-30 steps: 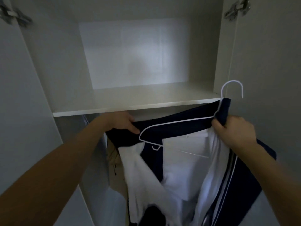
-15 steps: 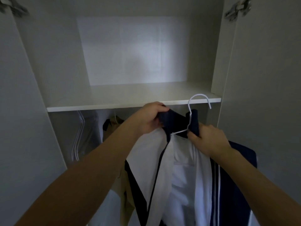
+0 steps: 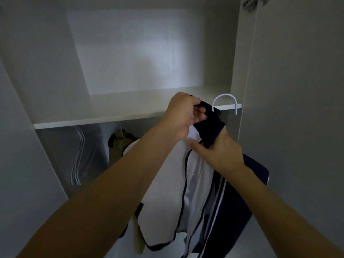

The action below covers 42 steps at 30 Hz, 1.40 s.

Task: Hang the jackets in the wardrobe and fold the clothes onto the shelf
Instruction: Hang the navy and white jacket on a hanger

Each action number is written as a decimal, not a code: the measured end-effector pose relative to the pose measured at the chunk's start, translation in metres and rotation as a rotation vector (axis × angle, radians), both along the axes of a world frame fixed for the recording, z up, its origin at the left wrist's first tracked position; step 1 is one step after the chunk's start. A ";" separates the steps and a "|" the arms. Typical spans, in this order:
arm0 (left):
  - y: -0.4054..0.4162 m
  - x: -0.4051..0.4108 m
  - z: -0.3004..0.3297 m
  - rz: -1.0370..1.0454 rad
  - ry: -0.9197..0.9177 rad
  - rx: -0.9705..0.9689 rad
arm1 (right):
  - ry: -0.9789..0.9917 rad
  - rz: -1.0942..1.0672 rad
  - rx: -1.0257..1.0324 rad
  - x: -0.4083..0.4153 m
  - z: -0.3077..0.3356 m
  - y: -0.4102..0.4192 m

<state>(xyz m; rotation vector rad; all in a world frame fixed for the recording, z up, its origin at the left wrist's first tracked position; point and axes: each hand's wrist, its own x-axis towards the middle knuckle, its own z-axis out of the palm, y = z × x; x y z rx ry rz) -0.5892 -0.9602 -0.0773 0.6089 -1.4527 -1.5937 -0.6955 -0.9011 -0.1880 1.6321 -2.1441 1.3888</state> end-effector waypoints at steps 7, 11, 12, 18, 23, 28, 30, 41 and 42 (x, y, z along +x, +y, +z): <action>-0.018 0.040 -0.053 0.425 -0.050 -0.657 | -0.179 0.052 0.061 -0.009 0.016 -0.014; -0.006 0.047 -0.187 0.252 -0.519 -0.568 | -0.283 0.100 -0.036 -0.008 0.024 -0.009; -0.006 0.041 -0.215 0.208 -0.602 -0.525 | -0.302 0.114 -0.056 -0.005 0.027 -0.007; 0.000 0.013 -0.268 0.439 -0.666 -0.617 | -0.505 0.147 -0.190 -0.008 0.040 0.011; 0.007 0.022 -0.256 0.353 -0.570 -0.841 | -0.603 0.087 -0.287 -0.028 0.033 0.022; 0.047 0.044 -0.266 0.294 -0.532 -1.095 | -0.726 -0.055 -0.334 -0.053 0.018 0.033; 0.068 0.033 -0.278 0.253 -0.456 -1.225 | -0.768 -0.073 -0.339 -0.052 0.011 0.033; 0.019 0.032 -0.295 0.488 -0.522 -0.613 | -0.909 -0.052 -0.296 -0.043 -0.015 0.053; 0.014 0.035 -0.295 0.487 -0.498 -0.560 | -0.914 -0.063 -0.302 -0.045 -0.019 0.055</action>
